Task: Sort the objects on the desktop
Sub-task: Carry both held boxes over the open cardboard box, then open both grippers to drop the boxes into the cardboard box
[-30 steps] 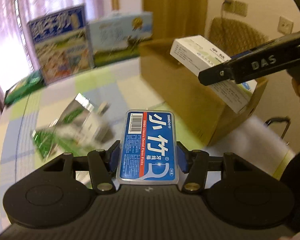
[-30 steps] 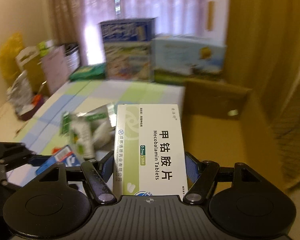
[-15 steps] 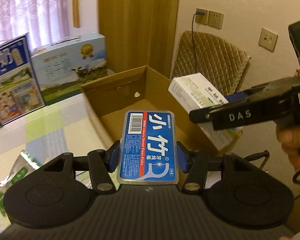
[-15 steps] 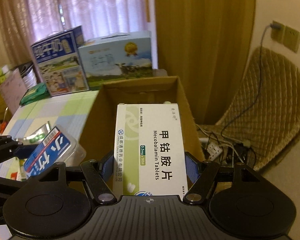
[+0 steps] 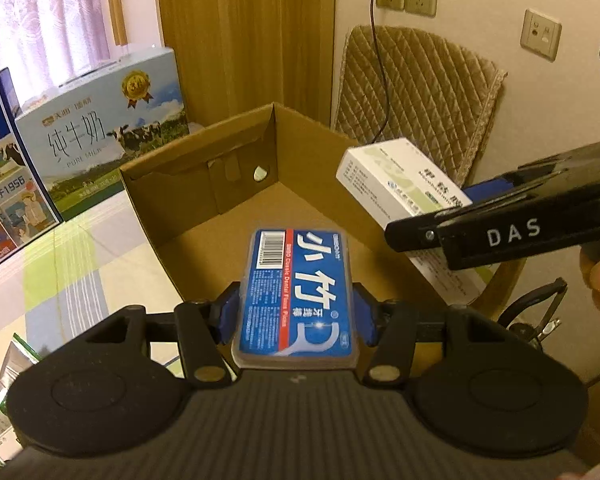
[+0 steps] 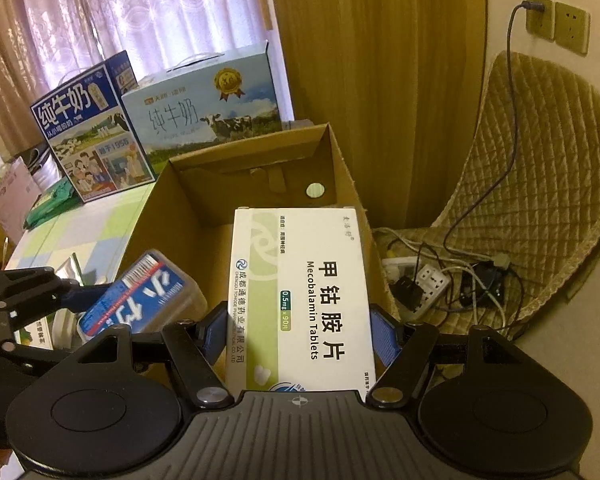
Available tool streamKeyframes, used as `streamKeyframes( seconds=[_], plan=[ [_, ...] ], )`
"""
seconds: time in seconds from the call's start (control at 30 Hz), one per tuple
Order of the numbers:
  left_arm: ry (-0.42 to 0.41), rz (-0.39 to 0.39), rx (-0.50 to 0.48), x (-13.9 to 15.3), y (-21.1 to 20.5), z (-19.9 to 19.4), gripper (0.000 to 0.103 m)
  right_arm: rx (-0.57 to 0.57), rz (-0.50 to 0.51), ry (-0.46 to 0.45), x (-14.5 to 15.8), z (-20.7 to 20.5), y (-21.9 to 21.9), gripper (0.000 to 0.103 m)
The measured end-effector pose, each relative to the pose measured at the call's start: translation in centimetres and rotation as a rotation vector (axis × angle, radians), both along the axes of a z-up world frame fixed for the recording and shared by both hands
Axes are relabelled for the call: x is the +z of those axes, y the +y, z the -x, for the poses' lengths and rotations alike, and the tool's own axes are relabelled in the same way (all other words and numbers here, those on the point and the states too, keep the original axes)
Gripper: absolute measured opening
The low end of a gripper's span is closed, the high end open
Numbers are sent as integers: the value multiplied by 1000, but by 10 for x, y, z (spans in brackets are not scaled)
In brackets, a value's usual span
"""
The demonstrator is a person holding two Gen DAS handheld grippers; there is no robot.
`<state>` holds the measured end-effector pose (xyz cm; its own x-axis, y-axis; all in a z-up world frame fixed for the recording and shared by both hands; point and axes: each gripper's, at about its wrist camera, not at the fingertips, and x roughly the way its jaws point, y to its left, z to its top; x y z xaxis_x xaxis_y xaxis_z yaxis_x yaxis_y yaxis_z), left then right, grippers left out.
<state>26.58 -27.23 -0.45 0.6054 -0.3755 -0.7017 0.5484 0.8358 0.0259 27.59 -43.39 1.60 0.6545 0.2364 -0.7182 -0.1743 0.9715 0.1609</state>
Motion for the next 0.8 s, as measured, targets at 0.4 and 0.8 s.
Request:
streamKeyframes(
  seconds=[0.4,0.8],
  plan=[
    [-65,23,37,20,33,18,58,22,3,38,-12,-1,13,68],
    [-62,70,130,34,81,55,62,12,-47,26,-8,11,15,77]
  ],
)
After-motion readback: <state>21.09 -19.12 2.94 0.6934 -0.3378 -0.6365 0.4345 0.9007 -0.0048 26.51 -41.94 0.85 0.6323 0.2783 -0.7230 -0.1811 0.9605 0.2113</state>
